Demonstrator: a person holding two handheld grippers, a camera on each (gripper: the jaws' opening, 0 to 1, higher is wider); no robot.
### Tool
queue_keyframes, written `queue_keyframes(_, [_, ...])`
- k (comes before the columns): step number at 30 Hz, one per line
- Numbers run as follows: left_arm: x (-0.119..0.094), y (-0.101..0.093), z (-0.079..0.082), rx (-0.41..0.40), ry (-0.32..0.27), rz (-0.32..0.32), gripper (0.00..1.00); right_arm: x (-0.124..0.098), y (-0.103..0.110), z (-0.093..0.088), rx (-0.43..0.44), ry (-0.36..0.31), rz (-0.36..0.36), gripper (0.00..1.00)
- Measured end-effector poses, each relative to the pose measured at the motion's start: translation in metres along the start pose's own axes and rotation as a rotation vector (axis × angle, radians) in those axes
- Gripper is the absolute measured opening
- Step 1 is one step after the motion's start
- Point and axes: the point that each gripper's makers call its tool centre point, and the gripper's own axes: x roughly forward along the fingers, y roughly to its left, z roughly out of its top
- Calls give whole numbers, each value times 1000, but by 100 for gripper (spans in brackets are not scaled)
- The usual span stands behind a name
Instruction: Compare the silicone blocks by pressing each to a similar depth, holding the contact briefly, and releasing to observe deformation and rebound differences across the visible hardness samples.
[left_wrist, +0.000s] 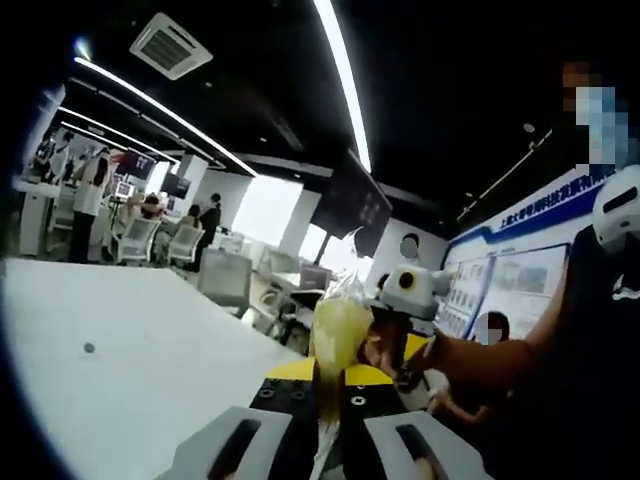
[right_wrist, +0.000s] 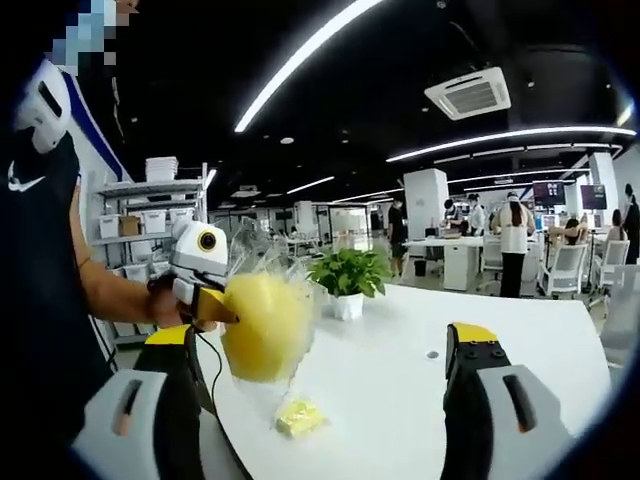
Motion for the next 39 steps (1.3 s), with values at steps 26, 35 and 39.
queue_keyframes(26, [13,35,-12,-223,-54,17,3,-120,-47,-169,10,211,-336,96])
queue_keyframes(35, [9,52,-13,-316,-92,23,3,-146,-58,-216,59,264,-411,96])
queue_keyframes(39, [6,60,-15,-357,-108,36,3,-152,-61,-222,59,270,-427,96])
